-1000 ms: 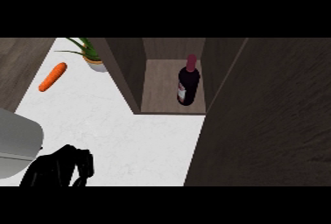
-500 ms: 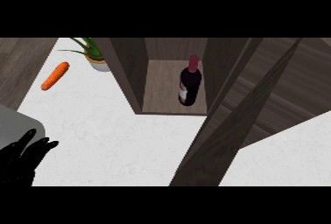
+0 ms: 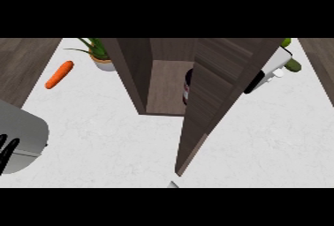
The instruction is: Pick up the wine, place it into the cabinet and close the cabinet
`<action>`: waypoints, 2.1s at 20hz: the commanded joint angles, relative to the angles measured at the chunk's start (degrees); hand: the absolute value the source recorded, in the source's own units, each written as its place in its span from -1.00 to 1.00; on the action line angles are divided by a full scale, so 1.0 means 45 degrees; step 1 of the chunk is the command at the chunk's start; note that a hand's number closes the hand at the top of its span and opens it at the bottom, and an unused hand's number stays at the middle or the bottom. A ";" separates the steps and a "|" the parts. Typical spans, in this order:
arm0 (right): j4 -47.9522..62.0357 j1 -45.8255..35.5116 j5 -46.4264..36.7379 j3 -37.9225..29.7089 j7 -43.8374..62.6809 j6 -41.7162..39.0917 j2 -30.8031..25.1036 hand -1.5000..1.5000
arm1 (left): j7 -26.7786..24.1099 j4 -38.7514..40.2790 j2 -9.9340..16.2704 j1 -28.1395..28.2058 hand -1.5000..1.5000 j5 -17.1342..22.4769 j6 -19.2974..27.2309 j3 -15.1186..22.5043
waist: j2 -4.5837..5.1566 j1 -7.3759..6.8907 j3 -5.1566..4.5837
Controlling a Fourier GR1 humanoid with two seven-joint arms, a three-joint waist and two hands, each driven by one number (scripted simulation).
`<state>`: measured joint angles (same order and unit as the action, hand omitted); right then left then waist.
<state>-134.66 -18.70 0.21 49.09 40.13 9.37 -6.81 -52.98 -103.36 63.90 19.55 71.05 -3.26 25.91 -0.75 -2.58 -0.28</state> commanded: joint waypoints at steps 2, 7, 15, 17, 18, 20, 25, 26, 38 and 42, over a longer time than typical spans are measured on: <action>0.1861 -0.2189 -0.0910 0.0837 -0.0822 0.2450 0.1433 1.00 | -0.0221 0.0259 0.0617 0.0590 -1.00 0.0198 -0.0966 -0.0706 | 0.0029 -0.0155 -0.0003; 0.2670 -0.3441 -0.0572 0.0019 -0.0900 0.3485 0.1408 1.00 | -0.0658 0.1317 0.0931 0.1176 -1.00 0.0129 -0.2845 -0.1259 | 0.0105 -0.0344 -0.0024; 0.6219 -0.6940 0.1094 -0.2897 -0.1234 0.4052 0.1476 1.00 | -0.0544 0.1819 0.1415 0.1945 -1.00 0.0479 -0.3997 -0.2446 | 0.0209 -0.0428 0.0033; 0.7314 -0.7986 0.1656 -0.3414 -0.1421 0.3840 0.1491 1.00 | -0.0239 0.2052 0.1501 0.2107 -1.00 0.0683 -0.4098 -0.2774 | 0.0204 -0.0287 0.0041; 0.7854 -0.8475 0.2170 -0.3822 -0.1437 0.3923 0.1496 1.00 | -0.0322 0.1851 0.1426 0.2204 -1.00 0.0510 -0.4208 -0.2789 | 0.0206 -0.0372 0.0041; 0.8761 -0.9094 0.2776 -0.4632 -0.2010 0.3098 0.1503 1.00 | -0.0214 0.2050 0.1281 0.2431 -1.00 0.0518 -0.4458 -0.2965 | 0.0208 -0.0246 0.0048; 1.1401 -1.0609 0.4207 -0.6056 -0.3050 0.0656 0.1508 1.00 | 0.0022 0.2312 0.0960 0.2307 -1.00 0.0311 -0.4542 -0.3453 | 0.0237 -0.0089 0.0046; 1.2115 -1.0297 0.4538 -0.5761 -0.3570 0.0264 0.1509 1.00 | -0.0016 0.2161 0.0970 0.2562 -1.00 0.0293 -0.4653 -0.3566 | 0.0251 -0.0208 0.0050; 1.5943 -1.1183 0.8884 -0.5095 -0.1515 -0.6688 0.1511 1.00 | 0.0906 0.2908 0.0892 0.2556 -1.00 0.0536 -0.5772 -0.4623 | 0.0271 -0.0224 0.0038; 1.7691 -1.1826 1.0048 -0.5588 -0.1880 -0.7281 0.1513 1.00 | 0.1087 0.2223 0.0165 0.2772 -1.00 -0.0124 -0.5026 -0.4510 | 0.0250 -0.0195 0.0049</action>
<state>-61.92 -68.78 40.63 25.08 32.20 -20.24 -0.07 -46.08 -93.84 66.15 31.74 71.22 -23.83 7.24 0.43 -3.52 -0.10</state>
